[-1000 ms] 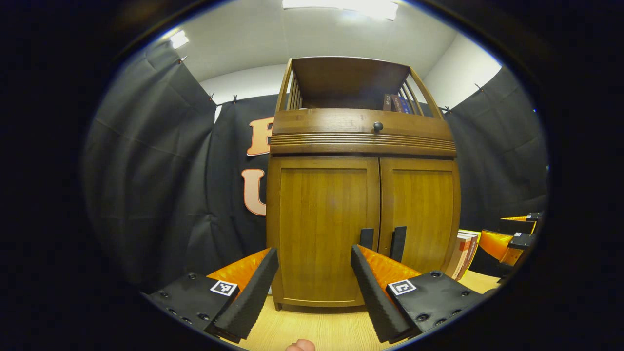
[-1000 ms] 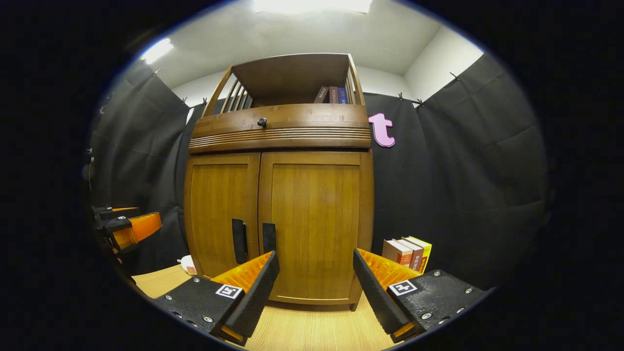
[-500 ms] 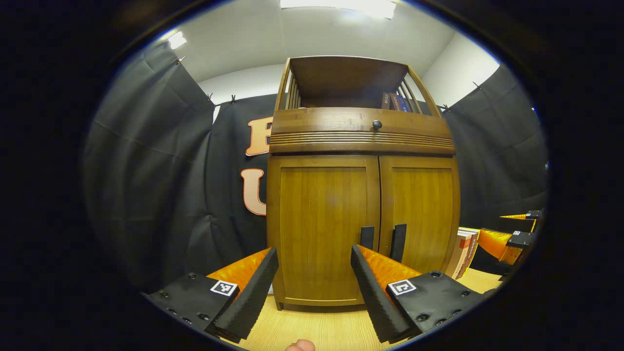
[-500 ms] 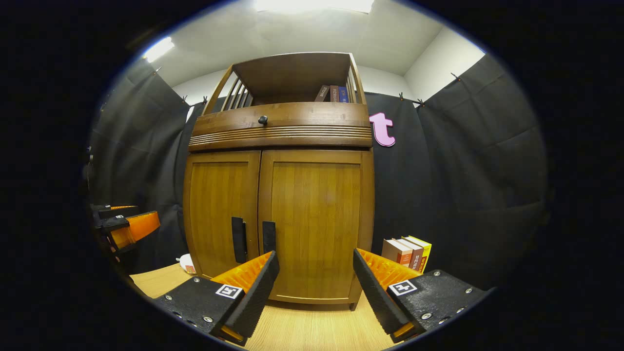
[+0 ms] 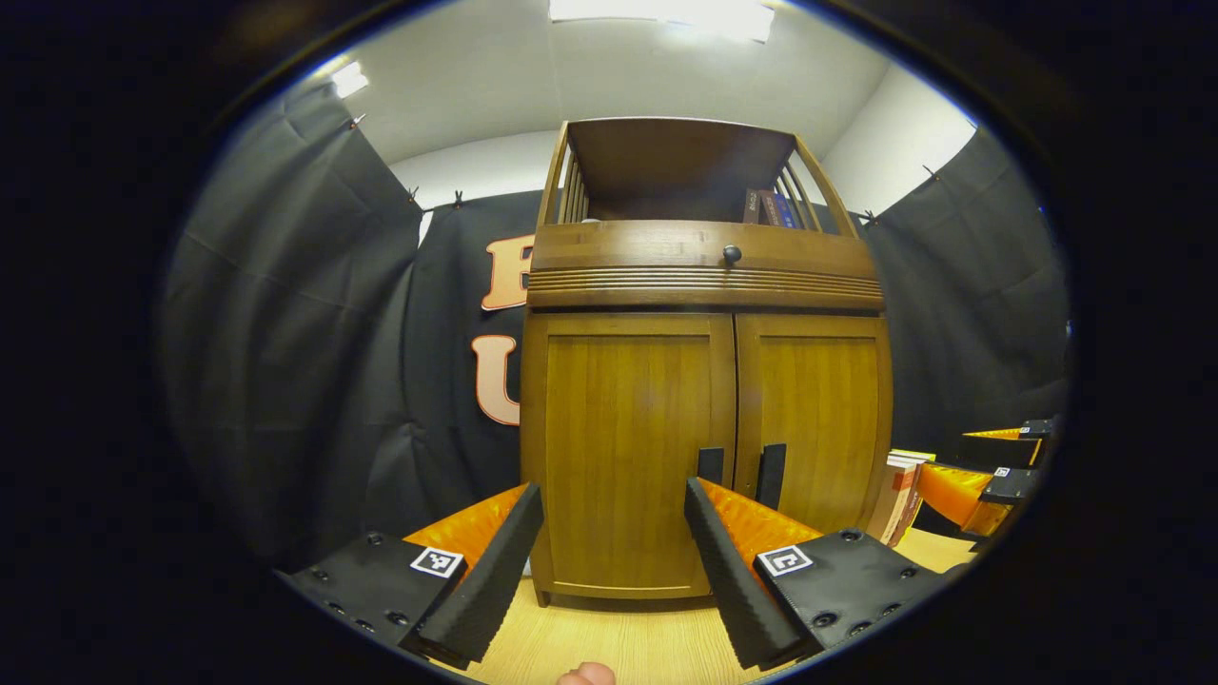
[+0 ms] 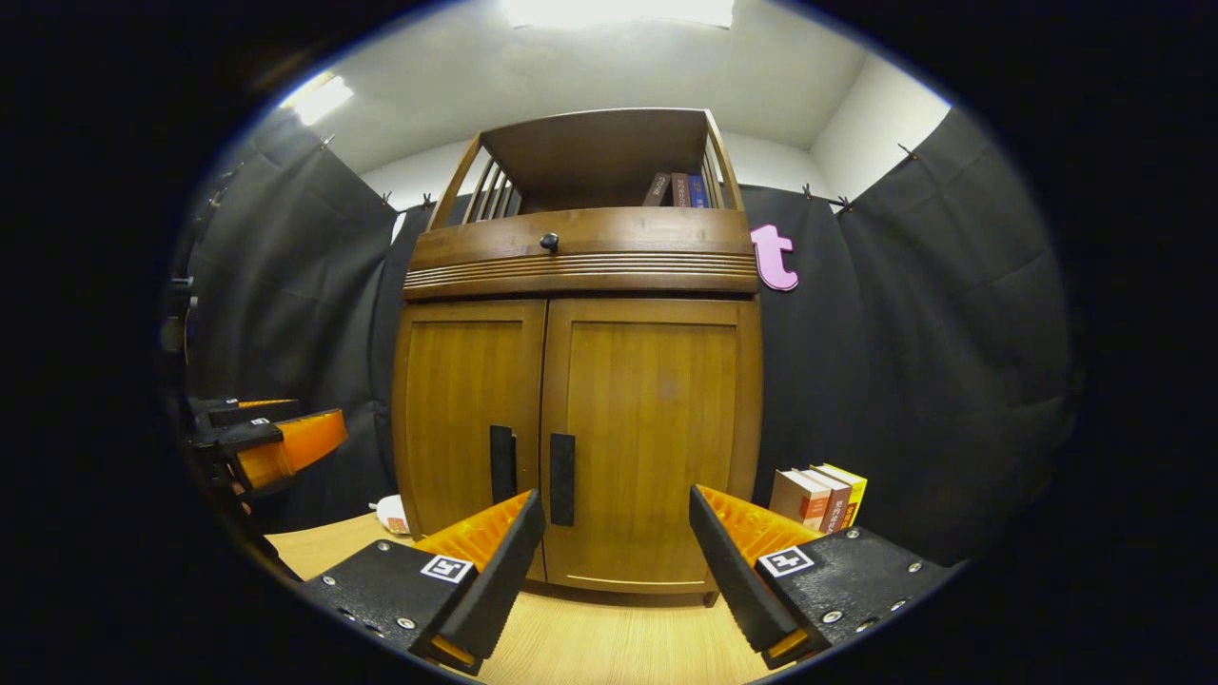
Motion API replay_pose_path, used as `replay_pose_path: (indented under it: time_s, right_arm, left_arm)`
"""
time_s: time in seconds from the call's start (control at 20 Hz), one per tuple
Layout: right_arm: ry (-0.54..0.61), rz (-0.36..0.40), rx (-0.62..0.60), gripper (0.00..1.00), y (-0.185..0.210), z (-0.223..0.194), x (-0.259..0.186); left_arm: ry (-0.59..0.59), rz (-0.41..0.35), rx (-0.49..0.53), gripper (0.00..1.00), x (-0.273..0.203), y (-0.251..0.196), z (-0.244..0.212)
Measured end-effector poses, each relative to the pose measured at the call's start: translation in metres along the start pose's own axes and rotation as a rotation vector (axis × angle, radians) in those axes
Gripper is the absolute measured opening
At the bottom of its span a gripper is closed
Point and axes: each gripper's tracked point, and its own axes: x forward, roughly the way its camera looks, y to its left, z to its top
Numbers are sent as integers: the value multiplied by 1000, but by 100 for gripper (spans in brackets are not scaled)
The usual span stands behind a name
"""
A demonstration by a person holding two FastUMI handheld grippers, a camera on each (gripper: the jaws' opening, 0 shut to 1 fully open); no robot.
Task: Open the right door of the double-door shoe cabinet with the right hand, and open the left door with the left hand.
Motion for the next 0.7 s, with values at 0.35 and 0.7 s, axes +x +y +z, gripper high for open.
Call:
replay_pose_path:
  time_s: [0.35, 0.7]
  right_arm:
    - [13, 20, 5, 93, 5, -8, 1]
    - [2, 56, 2, 93, 17, -3, 29]
  left_arm:
    - [0, 12, 3, 98, 1, 2, -2]
    - [18, 35, -9, 98, 2, 5, -6]
